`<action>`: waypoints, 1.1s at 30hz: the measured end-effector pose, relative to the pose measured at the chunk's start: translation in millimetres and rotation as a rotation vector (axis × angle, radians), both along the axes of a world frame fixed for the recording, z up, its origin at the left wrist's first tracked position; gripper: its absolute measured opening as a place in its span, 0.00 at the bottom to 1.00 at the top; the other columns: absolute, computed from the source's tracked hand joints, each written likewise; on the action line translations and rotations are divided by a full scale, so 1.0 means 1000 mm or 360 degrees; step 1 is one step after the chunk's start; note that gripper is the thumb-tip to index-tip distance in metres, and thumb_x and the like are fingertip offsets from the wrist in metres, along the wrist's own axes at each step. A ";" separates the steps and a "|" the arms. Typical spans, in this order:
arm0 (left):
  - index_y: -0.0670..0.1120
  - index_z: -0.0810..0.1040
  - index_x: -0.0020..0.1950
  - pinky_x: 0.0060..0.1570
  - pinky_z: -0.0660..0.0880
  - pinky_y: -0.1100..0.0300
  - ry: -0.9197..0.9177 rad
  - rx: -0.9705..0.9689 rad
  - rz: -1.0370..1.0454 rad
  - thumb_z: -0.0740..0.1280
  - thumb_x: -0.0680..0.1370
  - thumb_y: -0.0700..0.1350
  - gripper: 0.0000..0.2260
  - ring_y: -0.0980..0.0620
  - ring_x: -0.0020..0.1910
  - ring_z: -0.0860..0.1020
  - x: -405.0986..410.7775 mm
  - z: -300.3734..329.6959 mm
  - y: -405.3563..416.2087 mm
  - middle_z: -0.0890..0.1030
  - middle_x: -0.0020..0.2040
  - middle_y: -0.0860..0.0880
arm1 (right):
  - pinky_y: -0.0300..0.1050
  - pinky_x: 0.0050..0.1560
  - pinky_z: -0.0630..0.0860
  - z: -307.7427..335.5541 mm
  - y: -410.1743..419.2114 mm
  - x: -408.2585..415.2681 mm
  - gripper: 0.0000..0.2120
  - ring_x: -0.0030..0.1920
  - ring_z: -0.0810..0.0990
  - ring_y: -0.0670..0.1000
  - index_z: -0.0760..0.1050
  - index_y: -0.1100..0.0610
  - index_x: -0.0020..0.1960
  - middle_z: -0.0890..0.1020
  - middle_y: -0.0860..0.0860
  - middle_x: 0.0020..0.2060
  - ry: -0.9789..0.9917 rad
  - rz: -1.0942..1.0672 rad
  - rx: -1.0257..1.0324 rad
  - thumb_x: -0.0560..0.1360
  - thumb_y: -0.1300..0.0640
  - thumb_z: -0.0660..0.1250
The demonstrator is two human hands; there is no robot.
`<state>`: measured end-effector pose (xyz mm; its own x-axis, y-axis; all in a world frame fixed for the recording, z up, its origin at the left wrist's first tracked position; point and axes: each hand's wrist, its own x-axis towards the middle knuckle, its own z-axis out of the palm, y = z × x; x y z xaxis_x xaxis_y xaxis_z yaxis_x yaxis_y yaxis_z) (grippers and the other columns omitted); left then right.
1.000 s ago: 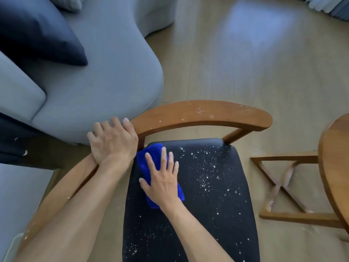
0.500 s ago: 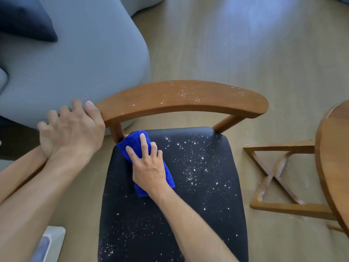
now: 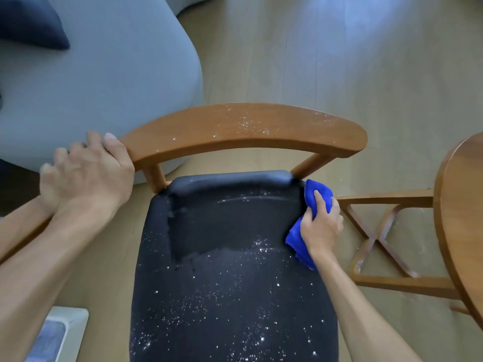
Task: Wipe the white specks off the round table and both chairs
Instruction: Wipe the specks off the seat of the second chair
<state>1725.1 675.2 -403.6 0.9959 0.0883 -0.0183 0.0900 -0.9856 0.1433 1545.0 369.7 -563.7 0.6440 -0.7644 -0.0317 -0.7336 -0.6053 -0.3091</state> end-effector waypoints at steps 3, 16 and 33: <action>0.36 0.71 0.51 0.50 0.68 0.40 -0.0018 0.0002 -0.0003 0.44 0.82 0.51 0.23 0.31 0.49 0.73 0.001 -0.002 0.001 0.76 0.49 0.30 | 0.58 0.53 0.72 -0.001 0.023 0.008 0.19 0.48 0.75 0.69 0.76 0.58 0.65 0.71 0.66 0.67 -0.0124 -0.0048 -0.0066 0.74 0.63 0.66; 0.37 0.71 0.53 0.50 0.70 0.41 0.0061 -0.0015 -0.0043 0.43 0.82 0.52 0.24 0.32 0.50 0.74 -0.001 0.002 0.003 0.77 0.50 0.31 | 0.51 0.38 0.69 -0.004 0.235 0.054 0.24 0.43 0.73 0.59 0.77 0.52 0.59 0.73 0.61 0.66 -0.0187 0.1531 -0.0162 0.70 0.67 0.52; 0.39 0.72 0.51 0.49 0.72 0.43 0.0014 0.0012 -0.0033 0.42 0.82 0.53 0.24 0.36 0.46 0.75 0.005 -0.009 0.009 0.78 0.46 0.35 | 0.48 0.36 0.73 0.002 0.172 0.057 0.24 0.36 0.72 0.58 0.79 0.55 0.57 0.75 0.65 0.63 -0.0221 0.0543 -0.0089 0.65 0.68 0.61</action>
<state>1729.6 684.1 -412.9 0.9973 0.0679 -0.0265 0.0709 -0.9883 0.1349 1602.1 541.2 -561.9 0.8572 -0.5033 0.1096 -0.4403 -0.8264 -0.3510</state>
